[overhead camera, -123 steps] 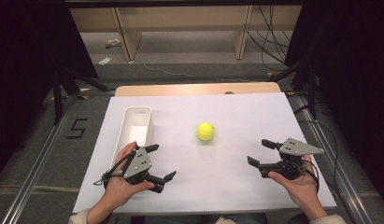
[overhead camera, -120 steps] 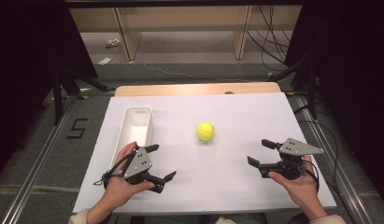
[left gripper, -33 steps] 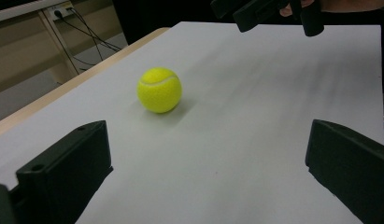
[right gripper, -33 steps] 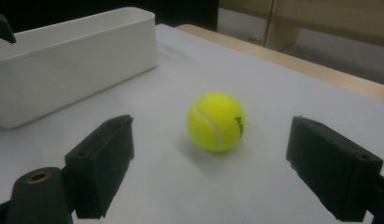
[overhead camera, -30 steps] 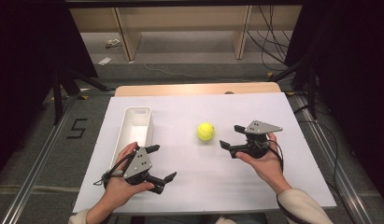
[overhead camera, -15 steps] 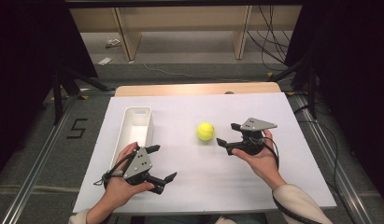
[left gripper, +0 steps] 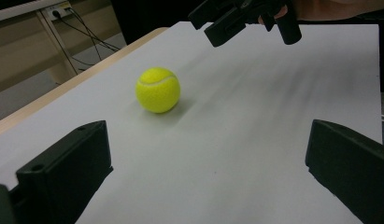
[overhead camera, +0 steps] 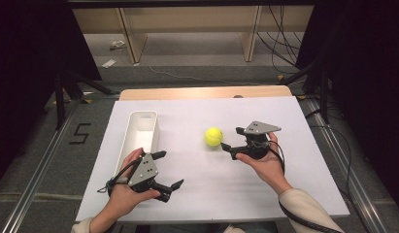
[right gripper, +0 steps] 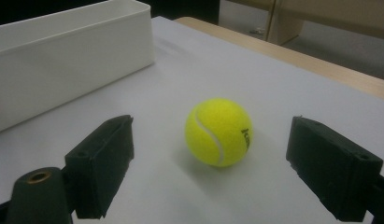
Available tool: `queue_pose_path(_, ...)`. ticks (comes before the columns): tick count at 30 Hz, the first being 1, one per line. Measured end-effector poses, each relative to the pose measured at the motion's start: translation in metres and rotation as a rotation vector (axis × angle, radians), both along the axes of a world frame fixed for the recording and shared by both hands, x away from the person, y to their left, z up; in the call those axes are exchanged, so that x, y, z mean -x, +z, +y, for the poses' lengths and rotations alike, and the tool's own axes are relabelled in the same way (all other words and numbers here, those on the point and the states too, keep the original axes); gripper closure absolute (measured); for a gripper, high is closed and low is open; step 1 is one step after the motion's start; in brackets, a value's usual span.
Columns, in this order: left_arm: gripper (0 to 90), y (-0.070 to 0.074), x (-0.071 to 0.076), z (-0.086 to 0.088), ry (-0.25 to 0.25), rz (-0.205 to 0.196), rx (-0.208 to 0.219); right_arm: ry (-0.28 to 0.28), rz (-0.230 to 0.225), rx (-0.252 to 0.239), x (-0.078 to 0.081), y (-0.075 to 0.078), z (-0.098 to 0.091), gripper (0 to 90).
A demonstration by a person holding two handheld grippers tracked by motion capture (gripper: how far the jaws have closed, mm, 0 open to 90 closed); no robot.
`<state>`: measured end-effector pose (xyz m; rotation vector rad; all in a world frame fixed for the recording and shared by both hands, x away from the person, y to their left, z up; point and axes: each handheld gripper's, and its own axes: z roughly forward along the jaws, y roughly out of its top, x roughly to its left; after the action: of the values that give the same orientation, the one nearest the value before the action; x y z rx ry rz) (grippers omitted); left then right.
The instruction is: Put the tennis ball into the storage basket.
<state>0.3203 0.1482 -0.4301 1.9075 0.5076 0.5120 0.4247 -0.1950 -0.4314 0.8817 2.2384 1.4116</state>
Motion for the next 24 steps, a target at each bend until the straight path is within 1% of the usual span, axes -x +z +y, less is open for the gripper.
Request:
queue_pose_path(13,0.0,0.000,0.000,0.000,0.000,0.000,-0.001,-0.012,0.007,0.006,-0.009,-0.003,0.005,15.6)
queue_pose_path(24,0.0,0.000,0.000,0.000,0.000,-0.001,0.000,-0.022,0.021,0.012,-0.017,-0.008,0.013,15.6)
